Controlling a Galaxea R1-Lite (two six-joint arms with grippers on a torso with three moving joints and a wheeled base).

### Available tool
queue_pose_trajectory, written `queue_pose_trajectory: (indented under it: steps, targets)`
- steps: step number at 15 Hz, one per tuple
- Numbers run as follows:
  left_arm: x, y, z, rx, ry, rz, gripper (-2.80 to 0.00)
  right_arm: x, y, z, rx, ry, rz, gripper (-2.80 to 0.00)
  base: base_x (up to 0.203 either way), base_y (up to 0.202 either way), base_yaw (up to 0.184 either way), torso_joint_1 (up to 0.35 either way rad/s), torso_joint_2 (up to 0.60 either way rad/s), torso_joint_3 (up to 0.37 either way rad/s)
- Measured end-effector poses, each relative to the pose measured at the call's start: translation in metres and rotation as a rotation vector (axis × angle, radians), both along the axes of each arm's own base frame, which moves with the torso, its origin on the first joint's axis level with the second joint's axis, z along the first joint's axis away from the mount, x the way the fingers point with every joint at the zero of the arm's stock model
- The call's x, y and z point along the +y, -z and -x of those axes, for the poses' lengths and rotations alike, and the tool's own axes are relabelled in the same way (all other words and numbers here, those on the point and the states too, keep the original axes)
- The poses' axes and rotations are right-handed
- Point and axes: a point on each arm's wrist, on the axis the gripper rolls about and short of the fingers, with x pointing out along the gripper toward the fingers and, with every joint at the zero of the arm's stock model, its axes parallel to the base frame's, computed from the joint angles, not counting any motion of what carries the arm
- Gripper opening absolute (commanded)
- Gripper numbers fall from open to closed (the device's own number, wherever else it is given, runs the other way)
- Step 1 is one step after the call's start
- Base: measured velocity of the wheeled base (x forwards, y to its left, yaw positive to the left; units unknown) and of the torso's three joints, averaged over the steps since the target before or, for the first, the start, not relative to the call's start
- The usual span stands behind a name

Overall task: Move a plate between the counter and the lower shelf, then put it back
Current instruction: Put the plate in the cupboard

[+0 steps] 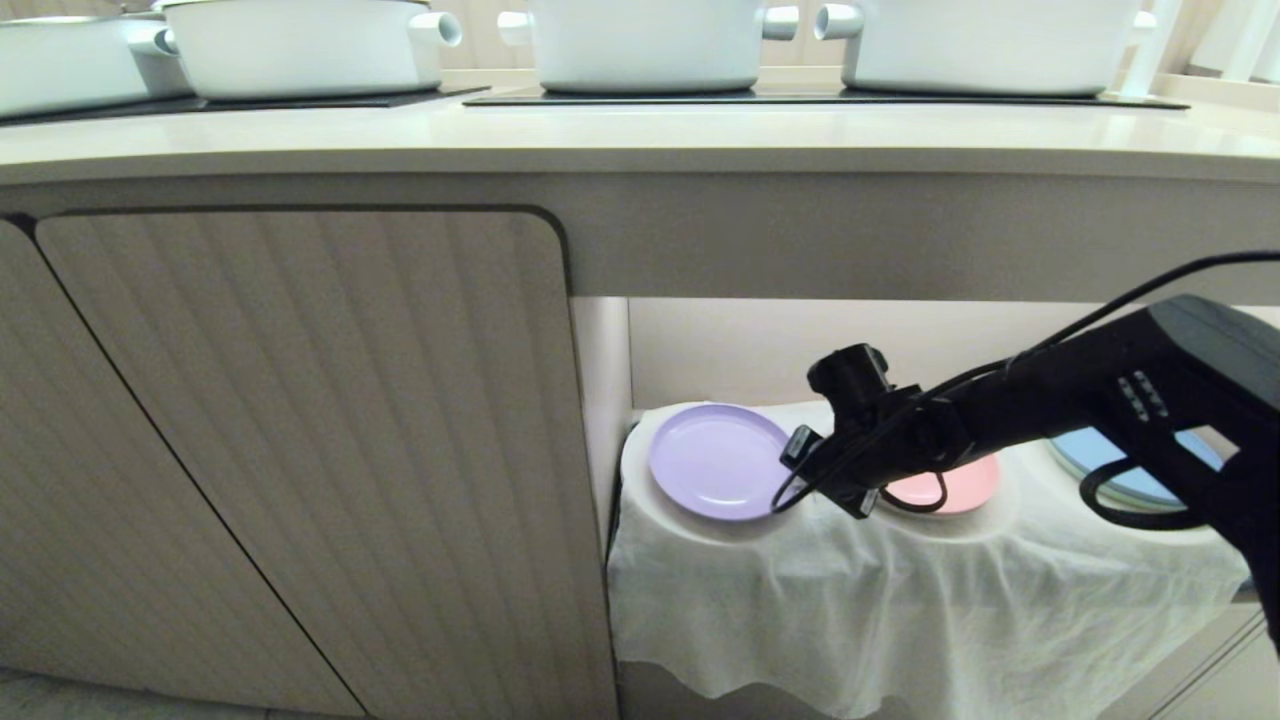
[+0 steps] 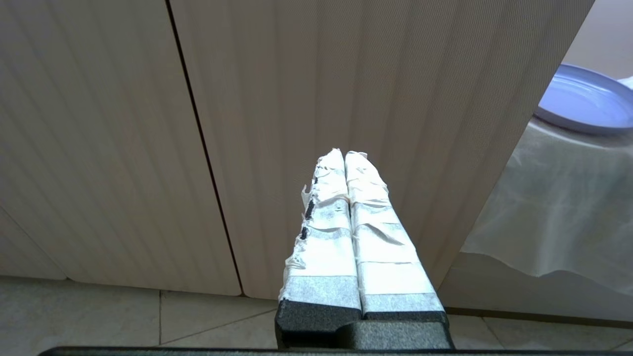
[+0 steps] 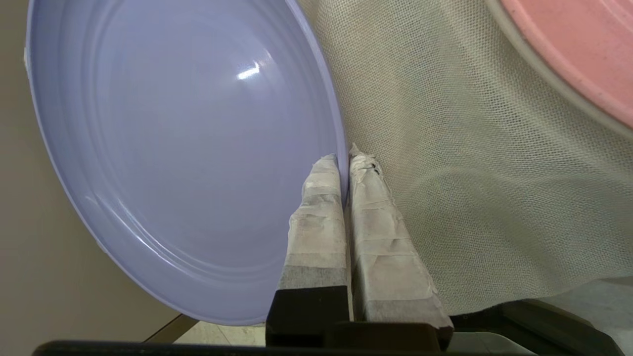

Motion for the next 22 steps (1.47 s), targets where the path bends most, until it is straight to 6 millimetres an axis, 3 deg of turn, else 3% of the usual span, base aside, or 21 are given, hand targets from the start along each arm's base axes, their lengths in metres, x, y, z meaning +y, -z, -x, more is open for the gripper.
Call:
queue_pose_trajectory:
  steps: [6, 7, 22]
  targets:
    - [0.000, 0.000, 0.000, 0.000, 0.000, 0.000, -2.80, 0.001, 0.001, 0.000, 0.002, -0.001, 0.001, -2.80, 0.000, 0.000, 0.000, 0.000, 0.00, 0.000]
    - [0.000, 0.000, 0.000, 0.000, 0.000, 0.000, -2.80, 0.001, 0.001, 0.000, 0.002, -0.002, 0.001, 0.00, 0.000, 0.000, 0.000, 0.000, 0.00, 0.000]
    - [0.000, 0.000, 0.000, 0.000, 0.000, 0.000, -2.80, 0.008, -0.001, 0.014, 0.066, -0.036, 0.033, 0.00, 0.000, 0.000, 0.000, 0.000, 0.00, 0.000]
